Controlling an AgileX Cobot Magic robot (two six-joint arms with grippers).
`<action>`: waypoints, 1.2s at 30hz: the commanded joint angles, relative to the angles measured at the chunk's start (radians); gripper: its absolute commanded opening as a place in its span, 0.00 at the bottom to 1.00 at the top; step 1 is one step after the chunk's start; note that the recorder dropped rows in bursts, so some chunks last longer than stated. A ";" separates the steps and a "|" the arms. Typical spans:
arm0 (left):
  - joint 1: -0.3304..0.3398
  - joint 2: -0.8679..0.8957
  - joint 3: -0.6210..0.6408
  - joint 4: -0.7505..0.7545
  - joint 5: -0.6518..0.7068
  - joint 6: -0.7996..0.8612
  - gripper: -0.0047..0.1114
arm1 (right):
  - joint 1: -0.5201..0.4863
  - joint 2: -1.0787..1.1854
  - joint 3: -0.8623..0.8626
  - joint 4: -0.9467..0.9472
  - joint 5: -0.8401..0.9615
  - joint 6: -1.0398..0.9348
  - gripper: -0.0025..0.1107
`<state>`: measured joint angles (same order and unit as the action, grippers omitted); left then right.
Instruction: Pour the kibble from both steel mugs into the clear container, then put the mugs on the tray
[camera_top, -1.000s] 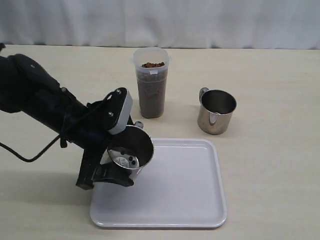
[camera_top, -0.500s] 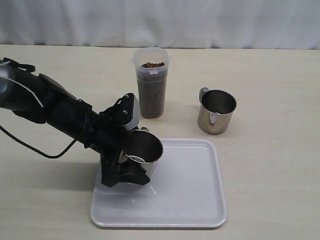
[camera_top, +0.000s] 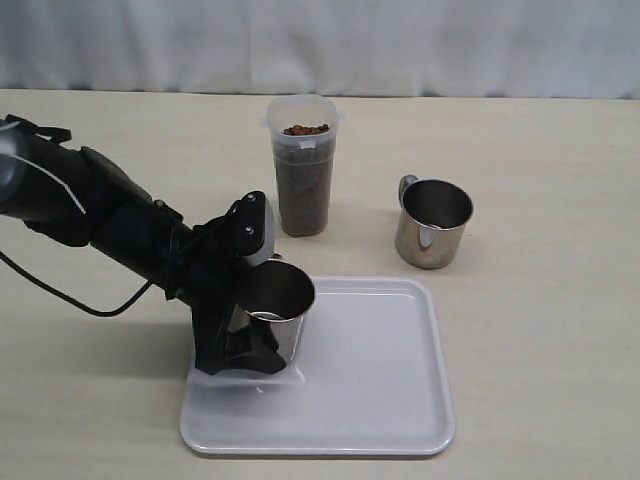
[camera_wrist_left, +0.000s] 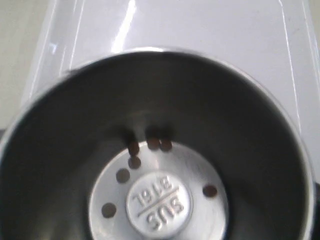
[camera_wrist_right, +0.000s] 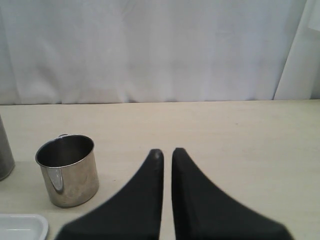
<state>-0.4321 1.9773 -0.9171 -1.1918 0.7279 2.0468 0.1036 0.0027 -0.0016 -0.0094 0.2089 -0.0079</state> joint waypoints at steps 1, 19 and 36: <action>0.001 -0.005 -0.005 0.132 -0.008 -0.117 0.70 | 0.003 -0.003 0.002 0.002 0.001 0.001 0.06; 0.003 -0.122 -0.005 0.275 0.062 -0.249 0.74 | 0.003 -0.003 0.002 0.002 0.001 0.001 0.06; 0.003 -0.467 -0.005 0.444 -0.177 -0.952 0.68 | 0.003 -0.003 0.002 0.002 0.001 0.001 0.06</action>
<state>-0.4316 1.5802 -0.9218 -0.7887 0.6118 1.3500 0.1036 0.0027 -0.0016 -0.0094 0.2089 -0.0079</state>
